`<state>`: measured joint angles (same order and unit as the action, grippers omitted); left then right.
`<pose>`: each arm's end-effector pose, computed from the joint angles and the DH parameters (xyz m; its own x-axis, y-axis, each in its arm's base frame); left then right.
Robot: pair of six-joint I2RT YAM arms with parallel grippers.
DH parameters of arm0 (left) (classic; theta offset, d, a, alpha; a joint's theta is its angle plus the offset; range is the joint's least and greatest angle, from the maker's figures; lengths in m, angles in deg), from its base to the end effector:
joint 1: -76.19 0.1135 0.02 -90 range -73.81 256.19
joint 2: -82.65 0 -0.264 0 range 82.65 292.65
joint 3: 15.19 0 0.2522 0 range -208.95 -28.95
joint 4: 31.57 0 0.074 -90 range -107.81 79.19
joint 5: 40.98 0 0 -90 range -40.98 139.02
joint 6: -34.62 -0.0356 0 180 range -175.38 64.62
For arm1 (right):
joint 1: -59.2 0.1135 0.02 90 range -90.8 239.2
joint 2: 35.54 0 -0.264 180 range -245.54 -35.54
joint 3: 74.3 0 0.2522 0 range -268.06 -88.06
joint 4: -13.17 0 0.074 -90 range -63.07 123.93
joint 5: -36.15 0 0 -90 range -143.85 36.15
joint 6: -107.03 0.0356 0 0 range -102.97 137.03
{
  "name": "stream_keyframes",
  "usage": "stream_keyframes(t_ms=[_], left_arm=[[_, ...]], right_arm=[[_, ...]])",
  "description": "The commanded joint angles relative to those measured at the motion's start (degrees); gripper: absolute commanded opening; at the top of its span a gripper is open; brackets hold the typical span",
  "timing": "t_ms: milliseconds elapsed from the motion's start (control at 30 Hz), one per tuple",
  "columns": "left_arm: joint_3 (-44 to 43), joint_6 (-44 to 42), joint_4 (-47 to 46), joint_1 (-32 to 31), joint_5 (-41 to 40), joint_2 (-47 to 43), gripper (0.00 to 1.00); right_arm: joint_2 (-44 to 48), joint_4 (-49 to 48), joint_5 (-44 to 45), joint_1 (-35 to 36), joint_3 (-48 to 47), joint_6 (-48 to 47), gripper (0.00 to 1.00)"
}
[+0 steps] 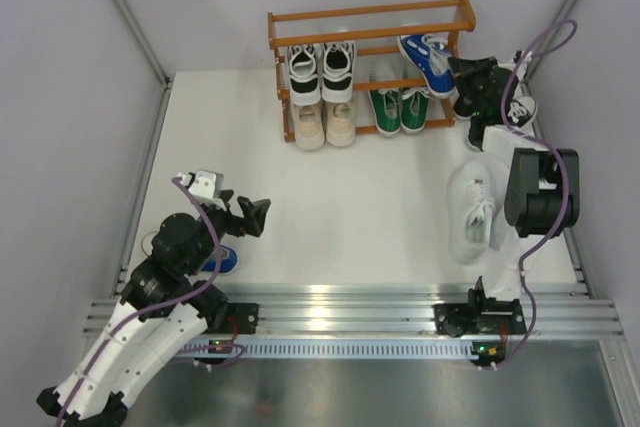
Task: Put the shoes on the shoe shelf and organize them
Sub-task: Place the shoe at the shoe shelf.
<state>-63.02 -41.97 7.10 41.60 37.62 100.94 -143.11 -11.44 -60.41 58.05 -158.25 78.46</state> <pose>0.0832 -0.0489 0.3034 -0.2189 -0.1252 -0.9677 0.3548 0.9137 -0.1985 0.4401 -0.0048 0.2660 -0.0745 0.8742 -0.4799 -0.0603 0.4764 0.8772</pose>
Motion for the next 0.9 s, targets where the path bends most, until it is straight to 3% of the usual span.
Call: stream_keyframes(t_ms=[0,467,867], left_arm=[[0.14,-0.05,-0.65,0.14,-0.2,0.61,0.98],[0.05,0.21,-0.65,0.14,-0.64,1.05,0.98],[0.14,0.48,-0.65,0.14,-1.17,1.58,0.98]], right_arm=[[-0.18,-11.46,2.79,0.71,-3.46,4.4,0.0],[-0.45,-11.73,4.11,-0.08,-6.1,8.88,0.0],[-2.73,-10.67,4.37,0.53,-6.8,9.85,0.22]])
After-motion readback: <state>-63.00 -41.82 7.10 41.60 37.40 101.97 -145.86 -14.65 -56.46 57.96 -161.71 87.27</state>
